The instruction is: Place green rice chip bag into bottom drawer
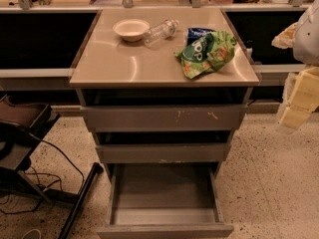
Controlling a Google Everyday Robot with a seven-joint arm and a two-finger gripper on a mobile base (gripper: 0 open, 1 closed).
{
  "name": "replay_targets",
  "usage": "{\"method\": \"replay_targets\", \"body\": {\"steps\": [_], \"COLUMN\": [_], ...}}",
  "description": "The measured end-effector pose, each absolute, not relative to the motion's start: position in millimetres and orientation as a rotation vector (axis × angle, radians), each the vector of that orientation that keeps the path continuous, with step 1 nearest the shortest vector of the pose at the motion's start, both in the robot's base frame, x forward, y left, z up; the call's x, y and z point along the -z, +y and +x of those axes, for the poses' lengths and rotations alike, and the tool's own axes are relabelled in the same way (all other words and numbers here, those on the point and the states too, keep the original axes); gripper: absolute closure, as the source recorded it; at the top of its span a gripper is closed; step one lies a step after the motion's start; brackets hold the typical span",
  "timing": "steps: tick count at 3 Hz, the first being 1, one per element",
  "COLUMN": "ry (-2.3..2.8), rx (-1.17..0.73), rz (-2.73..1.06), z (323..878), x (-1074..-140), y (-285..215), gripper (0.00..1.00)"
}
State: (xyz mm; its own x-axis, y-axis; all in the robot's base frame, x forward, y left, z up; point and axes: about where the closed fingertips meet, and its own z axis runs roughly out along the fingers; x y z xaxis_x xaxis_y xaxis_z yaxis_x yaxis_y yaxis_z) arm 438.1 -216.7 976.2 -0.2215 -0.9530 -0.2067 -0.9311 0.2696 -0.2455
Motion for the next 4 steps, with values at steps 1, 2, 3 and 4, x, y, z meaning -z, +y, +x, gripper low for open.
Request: {"method": "replay_targets", "body": {"steps": [1, 2, 3, 4], "ry": [2.218, 2.214, 2.188, 2.165], "rx": [0.105, 0.143, 0.154, 0.091], "rz": [-1.714, -1.676, -1.647, -1.634], "z": [448.2, 494.5, 556.9, 610.0], "x": [-979.5, -985.2, -992.6, -982.0], "y": [-216.4, -219.8, -217.8, -217.8], "gripper": [0.00, 0.00, 0.00, 0.00]}}
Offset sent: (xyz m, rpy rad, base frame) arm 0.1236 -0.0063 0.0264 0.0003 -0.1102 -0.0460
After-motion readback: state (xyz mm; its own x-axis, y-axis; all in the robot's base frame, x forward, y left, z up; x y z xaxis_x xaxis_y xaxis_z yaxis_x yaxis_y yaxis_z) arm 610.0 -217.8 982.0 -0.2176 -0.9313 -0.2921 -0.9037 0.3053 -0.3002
